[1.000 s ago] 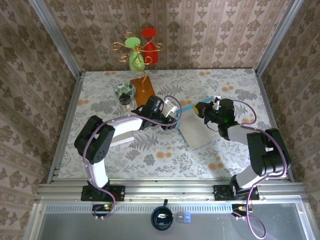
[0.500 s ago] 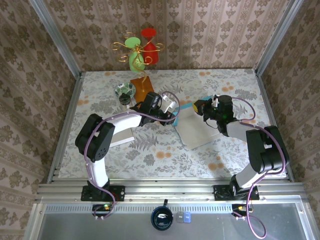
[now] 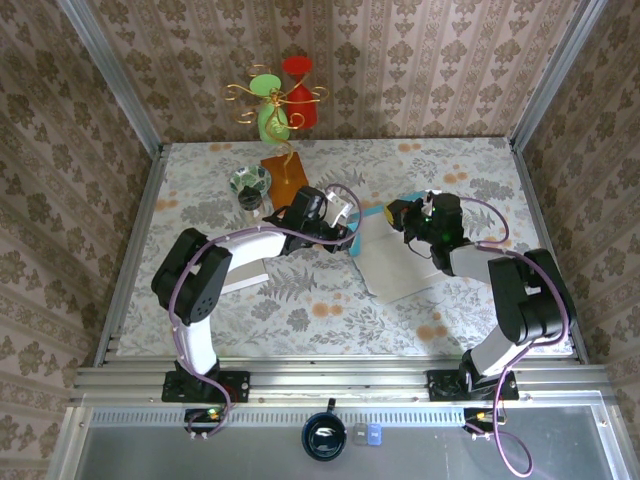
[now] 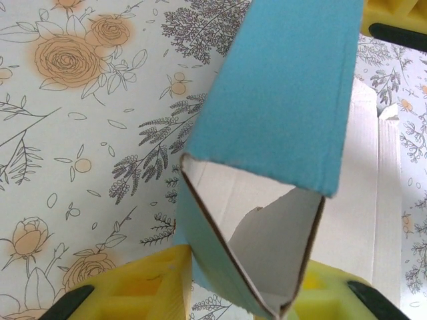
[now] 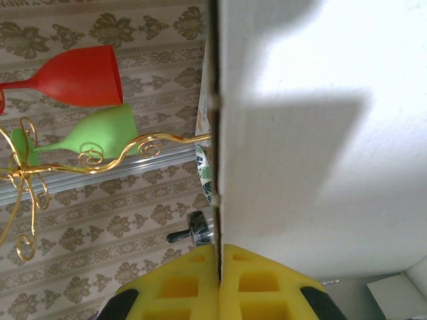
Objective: Fold the paper box
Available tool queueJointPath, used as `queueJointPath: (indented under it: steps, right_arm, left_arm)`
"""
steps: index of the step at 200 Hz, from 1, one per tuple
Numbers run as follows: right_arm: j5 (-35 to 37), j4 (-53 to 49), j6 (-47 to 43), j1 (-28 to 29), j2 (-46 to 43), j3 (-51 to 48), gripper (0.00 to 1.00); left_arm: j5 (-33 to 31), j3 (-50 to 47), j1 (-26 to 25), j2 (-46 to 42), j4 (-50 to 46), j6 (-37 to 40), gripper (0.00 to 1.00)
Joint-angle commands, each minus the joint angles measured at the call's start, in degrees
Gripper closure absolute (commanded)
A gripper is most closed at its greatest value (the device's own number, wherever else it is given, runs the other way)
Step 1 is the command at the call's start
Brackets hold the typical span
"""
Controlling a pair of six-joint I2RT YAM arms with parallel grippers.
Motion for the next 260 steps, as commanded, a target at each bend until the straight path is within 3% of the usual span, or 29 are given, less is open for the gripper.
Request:
queueJointPath:
  steps: [1, 120, 152, 179, 231, 260]
  right_arm:
    - [-0.7, -0.2, -0.1, 0.7, 0.9, -0.4, 1.00]
    - [-5.1, -2.1, -2.6, -1.2, 0.2, 0.9, 1.00]
    - [-3.9, 0.2, -1.6, -0.7, -0.6, -0.6, 1.00]
    - [-0.9, 5.7, 0.1, 0.7, -1.0, -3.4, 1.00]
    - [8.0, 21.0, 6.1, 4.1, 1.4, -10.2, 1.00]
    - [9.6, 24.2, 7.6, 5.3, 2.8, -10.8, 1.00]
  left_arm:
    - [0.8, -0.8, -1.0, -0.7, 3.2, -0.6, 0.70]
    - [2.1, -2.4, -2.0, -2.4, -0.6, 5.0, 0.67]
    - [-3.4, 0.1, -2.8, -1.4, -2.5, 2.6, 0.68]
    - [-8.1, 1.7, -2.8, -0.5, -2.8, -0.7, 0.68]
    - [-10.0, 1.9, -2.9, 0.6, -1.1, -4.3, 0.70]
    - [-11.1, 1.8, -3.6, 1.0, -0.7, -4.9, 0.72]
